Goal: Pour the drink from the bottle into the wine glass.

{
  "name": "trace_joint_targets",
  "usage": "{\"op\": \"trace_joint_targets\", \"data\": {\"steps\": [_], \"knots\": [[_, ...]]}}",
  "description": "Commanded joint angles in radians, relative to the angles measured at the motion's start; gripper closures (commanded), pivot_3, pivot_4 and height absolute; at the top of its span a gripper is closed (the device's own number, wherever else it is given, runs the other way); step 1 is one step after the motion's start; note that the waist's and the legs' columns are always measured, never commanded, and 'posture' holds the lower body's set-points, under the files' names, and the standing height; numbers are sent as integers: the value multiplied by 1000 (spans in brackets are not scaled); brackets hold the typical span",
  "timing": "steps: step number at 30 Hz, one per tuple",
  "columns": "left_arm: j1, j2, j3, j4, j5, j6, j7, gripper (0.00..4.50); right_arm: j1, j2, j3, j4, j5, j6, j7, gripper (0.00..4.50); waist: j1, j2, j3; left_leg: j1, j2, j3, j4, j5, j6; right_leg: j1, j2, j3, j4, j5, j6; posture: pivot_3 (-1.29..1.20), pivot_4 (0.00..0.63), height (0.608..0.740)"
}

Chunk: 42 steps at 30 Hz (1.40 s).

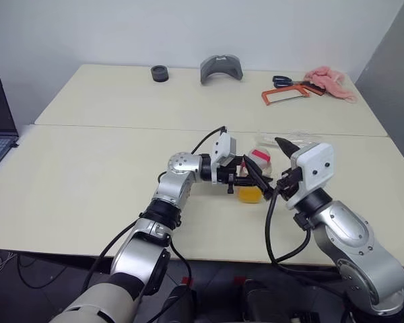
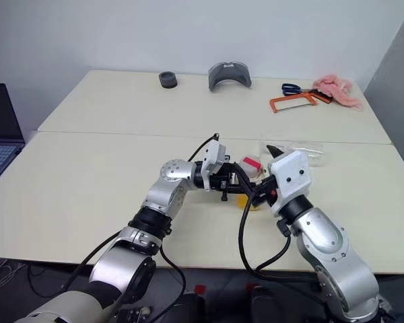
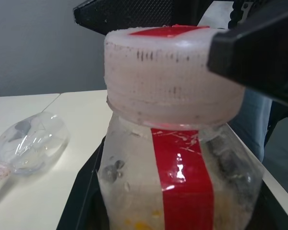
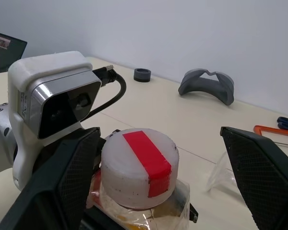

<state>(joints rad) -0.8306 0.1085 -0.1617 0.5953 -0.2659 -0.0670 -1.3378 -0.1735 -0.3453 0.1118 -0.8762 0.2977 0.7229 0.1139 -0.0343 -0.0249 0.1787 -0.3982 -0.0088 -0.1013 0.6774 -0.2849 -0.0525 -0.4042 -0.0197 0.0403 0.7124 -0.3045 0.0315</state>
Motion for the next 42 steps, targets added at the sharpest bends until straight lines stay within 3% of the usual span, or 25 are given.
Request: {"op": "trace_joint_targets", "data": {"steps": [1, 5, 6, 8, 13, 14, 15, 21, 25, 30, 36, 42], "knots": [[-26, -8, 6, -23, -8, -14, 7, 2760, -5, 11, 0, -18, -2, -7, 11, 233, 0, 0, 0, 0, 0, 0, 0, 0, 0, 0, 0, 0, 0, 0, 0, 0, 150, 740], [-23, -9, 4, -25, -8, -16, 7, 2760, -8, 24, -5, -9, -5, -9, 14, 233, 0, 0, 0, 0, 0, 0, 0, 0, 0, 0, 0, 0, 0, 0, 0, 0, 150, 740], [-22, -9, 4, -26, -8, -15, 7, 2760, -8, 27, -6, -7, -5, -10, 16, 407, 0, 0, 0, 0, 0, 0, 0, 0, 0, 0, 0, 0, 0, 0, 0, 0, 150, 740], [-22, -10, 3, -27, -8, -15, 6, 2760, -9, 29, -9, -5, -4, -11, 20, 832, 0, 0, 0, 0, 0, 0, 0, 0, 0, 0, 0, 0, 0, 0, 0, 0, 150, 740], [-22, -9, 3, -29, -9, -14, 3, 2760, -14, 20, -21, 6, 21, -21, 71, 2566, 0, 0, 0, 0, 0, 0, 0, 0, 0, 0, 0, 0, 0, 0, 0, 0, 150, 740], [-23, -9, 3, -29, -10, -13, 3, 2761, -16, 13, -27, 9, 29, -25, 88, 2645, 0, 0, 0, 0, 0, 0, 0, 0, 0, 0, 0, 0, 0, 0, 0, 0, 150, 740], [-24, -10, 3, -29, -10, -13, 3, 2767, -19, 3, -34, 13, 38, -30, 111, 2642, 0, 0, 0, 0, 0, 0, 0, 0, 0, 0, 0, 0, 0, 0, 0, 0, 150, 740], [-21, 7, -8, -37, -14, -5, -40, 2776, -192, -299, -152, 238, 223, -157, 629, 2642, -1, 0, 1, 1, -1, 2, 0, 0, 0, 1, 0, 0, -1, 0, 0, 0, 150, 740], [-17, 12, -9, -41, -11, -5, -45, 2777, -283, -391, -179, 371, 323, -125, 776, 2642, 0, 0, 1, 1, -1, 4, -1, 0, 1, 1, 1, -1, -1, 0, 0, 0, 150, 740], [-19, 1, 6, -46, -18, 13, 9, 2784, -241, -389, -240, 347, 374, -72, 707, 2641, 3, 0, 1, 0, 0, 2, 0, 0, 1, 1, 0, -1, -1, 0, 0, 0, 150, 740], [-36, -7, 10, -23, -12, 2, 39, 2787, -55, -300, -333, 134, 303, -96, 458, 581, 3, 0, 1, -1, 0, 0, 0, 0, 0, 0, -1, 0, -1, 0, 0, 0, 150, 740], [-55, -25, 14, 17, 0, -24, 56, 2787, 72, -141, -208, -87, 215, -40, 170, 568, 2, 0, 1, -1, 0, 0, 0, 0, 0, 0, 0, 0, -1, 0, 0, 0, 150, 740]]}}
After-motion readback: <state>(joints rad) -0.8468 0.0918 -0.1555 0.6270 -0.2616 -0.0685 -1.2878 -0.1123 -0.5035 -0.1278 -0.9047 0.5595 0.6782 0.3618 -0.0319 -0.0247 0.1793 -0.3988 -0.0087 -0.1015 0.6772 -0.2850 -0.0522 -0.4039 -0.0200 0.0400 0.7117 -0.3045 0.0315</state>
